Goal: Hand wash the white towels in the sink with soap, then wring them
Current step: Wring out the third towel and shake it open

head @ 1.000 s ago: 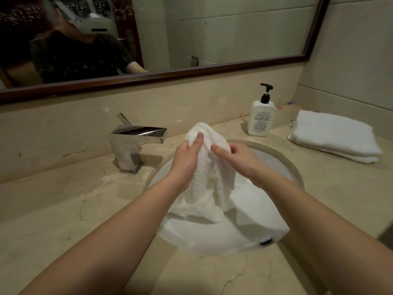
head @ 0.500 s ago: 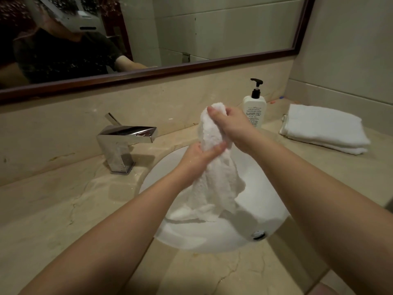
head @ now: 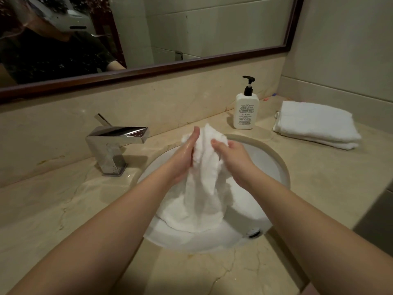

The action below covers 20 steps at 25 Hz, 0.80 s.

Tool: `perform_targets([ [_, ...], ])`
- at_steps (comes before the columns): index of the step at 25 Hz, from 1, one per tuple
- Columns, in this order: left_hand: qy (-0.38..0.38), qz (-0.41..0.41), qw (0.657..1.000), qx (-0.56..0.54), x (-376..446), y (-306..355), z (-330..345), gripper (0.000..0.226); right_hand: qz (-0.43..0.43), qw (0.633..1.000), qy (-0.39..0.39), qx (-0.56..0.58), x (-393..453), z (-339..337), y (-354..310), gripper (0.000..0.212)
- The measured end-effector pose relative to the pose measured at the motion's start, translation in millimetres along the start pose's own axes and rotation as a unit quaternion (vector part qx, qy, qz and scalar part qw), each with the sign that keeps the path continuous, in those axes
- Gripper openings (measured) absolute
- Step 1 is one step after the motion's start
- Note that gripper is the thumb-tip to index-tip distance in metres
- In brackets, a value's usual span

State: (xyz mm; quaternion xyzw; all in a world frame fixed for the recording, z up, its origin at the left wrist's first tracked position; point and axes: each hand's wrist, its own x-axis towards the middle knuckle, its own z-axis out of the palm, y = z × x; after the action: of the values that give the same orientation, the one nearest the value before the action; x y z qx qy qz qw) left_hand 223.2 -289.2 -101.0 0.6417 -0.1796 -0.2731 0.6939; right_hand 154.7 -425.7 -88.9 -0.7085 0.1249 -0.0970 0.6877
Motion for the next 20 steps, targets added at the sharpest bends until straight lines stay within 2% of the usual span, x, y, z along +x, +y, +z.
perform_targets([
  [2,-0.064,-0.024,0.998,-0.003,-14,-19,0,0.081,0.032,0.999,0.015,0.033,14,2,-6,0.028],
  [4,-0.086,-0.033,0.995,-0.035,-21,-25,9,0.082,0.040,0.998,0.002,0.044,26,4,-17,0.036],
  [8,-0.009,-0.015,0.996,-0.089,-19,-4,33,0.057,0.043,0.998,0.013,0.052,35,-4,-30,0.062],
  [10,-0.002,-0.021,0.987,-0.158,-16,16,39,0.066,0.059,0.994,-0.022,0.095,29,-9,-16,0.087],
  [12,0.033,-0.023,0.975,-0.220,-6,31,37,0.072,0.072,0.988,-0.066,0.123,19,-9,3,0.096],
  [14,0.089,-0.024,0.969,-0.230,6,40,33,0.067,0.083,0.985,-0.108,0.109,4,-4,14,0.083],
  [16,0.108,-0.042,0.984,-0.135,15,42,25,0.069,0.086,0.986,-0.121,0.079,-6,2,14,0.066],
  [18,0.091,-0.080,0.993,-0.005,15,34,11,0.090,0.073,0.988,-0.105,0.081,-7,9,14,0.049],
  [20,0.038,-0.095,0.995,0.010,7,20,2,0.100,0.060,0.990,-0.045,0.120,-4,16,10,0.045],
])
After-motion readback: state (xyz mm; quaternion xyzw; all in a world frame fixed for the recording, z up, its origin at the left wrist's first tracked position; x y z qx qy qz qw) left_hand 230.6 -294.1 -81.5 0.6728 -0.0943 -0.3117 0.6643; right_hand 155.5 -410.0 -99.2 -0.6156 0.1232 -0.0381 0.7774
